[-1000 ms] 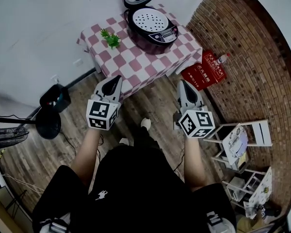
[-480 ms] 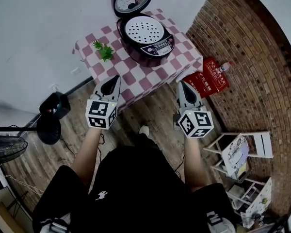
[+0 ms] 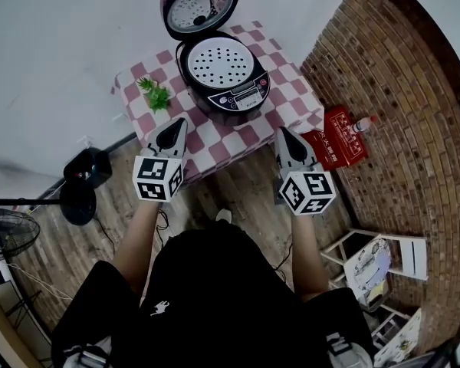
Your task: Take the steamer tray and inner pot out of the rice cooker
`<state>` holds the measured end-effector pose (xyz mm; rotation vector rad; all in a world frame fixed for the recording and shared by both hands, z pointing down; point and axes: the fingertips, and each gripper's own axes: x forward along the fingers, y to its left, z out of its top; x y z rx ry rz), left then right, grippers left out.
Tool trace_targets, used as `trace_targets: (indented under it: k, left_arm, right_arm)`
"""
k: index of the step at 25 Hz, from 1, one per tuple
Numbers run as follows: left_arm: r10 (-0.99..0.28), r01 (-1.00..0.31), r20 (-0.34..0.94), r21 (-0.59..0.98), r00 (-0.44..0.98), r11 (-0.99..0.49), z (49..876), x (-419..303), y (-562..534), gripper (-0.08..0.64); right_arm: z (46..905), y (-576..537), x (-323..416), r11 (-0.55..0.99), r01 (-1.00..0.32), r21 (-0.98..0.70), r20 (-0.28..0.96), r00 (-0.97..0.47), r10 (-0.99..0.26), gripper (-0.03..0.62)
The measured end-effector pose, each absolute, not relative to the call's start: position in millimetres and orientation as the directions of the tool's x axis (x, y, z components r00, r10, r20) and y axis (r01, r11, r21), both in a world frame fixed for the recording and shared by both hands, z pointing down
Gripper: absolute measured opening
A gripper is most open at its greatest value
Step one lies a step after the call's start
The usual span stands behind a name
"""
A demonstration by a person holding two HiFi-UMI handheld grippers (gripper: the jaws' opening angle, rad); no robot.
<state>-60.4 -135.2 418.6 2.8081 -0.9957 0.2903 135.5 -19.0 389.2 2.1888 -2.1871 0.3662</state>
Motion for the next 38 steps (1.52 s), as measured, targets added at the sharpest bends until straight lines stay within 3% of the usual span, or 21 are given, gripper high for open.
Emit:
trace_targets:
  k: [19,30,38]
  left_arm:
    - [-0.678,-0.703,0.263,0.000,0.687,-0.712,424,-5,-172,0.002]
    - [-0.643,-0.677,0.259,0.065,0.720,-0.733,434,6,-236,0.002]
    - [-0.643,-0.687,0.283,0.090,0.711,-0.721,451,2,-293,0.003]
  right_arm:
    - [409,-70,197,0.068,-0.979,-0.194,0.191,-0.106,-0.976,0.002]
    - [407,-132,201,0.053,-0.990,-0.133,0.230,-0.083,-0.970,0.002]
    - [427,-198,197,0.074,-0.997,-0.022,0.328,-0.077,-0.941,0.002]
